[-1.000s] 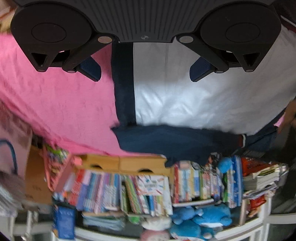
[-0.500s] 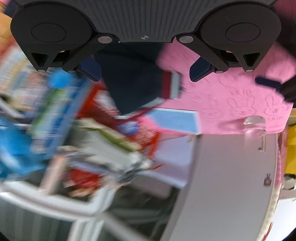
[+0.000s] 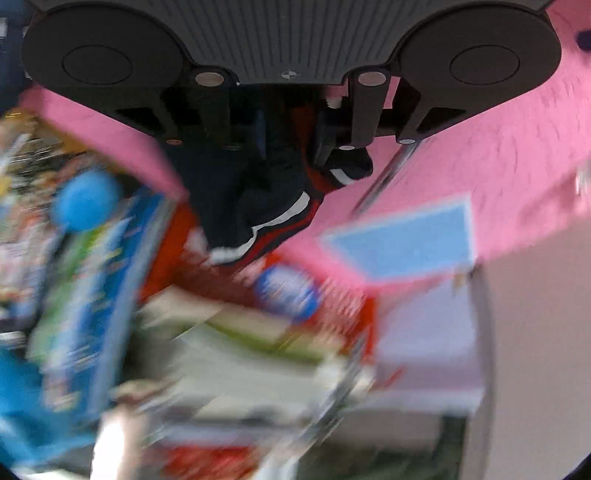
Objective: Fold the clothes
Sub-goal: 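Grasp the other sleeve's striped cuff with the right gripper, then fold the held sleeve across the jacket body with the right gripper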
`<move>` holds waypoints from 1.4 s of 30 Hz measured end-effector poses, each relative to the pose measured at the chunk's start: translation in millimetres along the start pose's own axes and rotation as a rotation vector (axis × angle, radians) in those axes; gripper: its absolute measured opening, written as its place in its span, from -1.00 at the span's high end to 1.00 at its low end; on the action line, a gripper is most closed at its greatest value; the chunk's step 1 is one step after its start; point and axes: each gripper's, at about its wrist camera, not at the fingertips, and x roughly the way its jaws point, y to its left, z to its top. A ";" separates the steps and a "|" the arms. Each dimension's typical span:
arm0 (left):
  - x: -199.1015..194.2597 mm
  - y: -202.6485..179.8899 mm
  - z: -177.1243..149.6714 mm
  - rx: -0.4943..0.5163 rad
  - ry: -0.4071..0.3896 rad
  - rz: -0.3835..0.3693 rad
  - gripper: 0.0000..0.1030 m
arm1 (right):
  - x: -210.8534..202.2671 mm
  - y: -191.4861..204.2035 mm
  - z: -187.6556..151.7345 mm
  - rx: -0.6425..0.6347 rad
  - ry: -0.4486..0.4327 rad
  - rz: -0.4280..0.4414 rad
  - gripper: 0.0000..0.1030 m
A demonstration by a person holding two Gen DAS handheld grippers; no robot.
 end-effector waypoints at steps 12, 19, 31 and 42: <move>-4.9 -93.4 21.7 0.220 -0.070 -0.135 -0.97 | -224.6 -268.7 -51.8 0.635 -0.243 -0.201 0.52; 16.9 -179.2 15.6 0.511 -0.127 -0.141 -1.00 | -220.5 -356.7 -143.1 0.992 -0.081 -0.216 0.43; 87.6 -151.5 40.7 0.540 -0.087 0.200 -1.00 | -263.4 -394.2 -277.0 1.135 0.064 -0.338 -0.02; 36.2 -142.8 79.2 0.500 -0.181 -0.053 -1.00 | -234.4 -339.9 -212.7 0.717 -0.008 -0.214 -0.92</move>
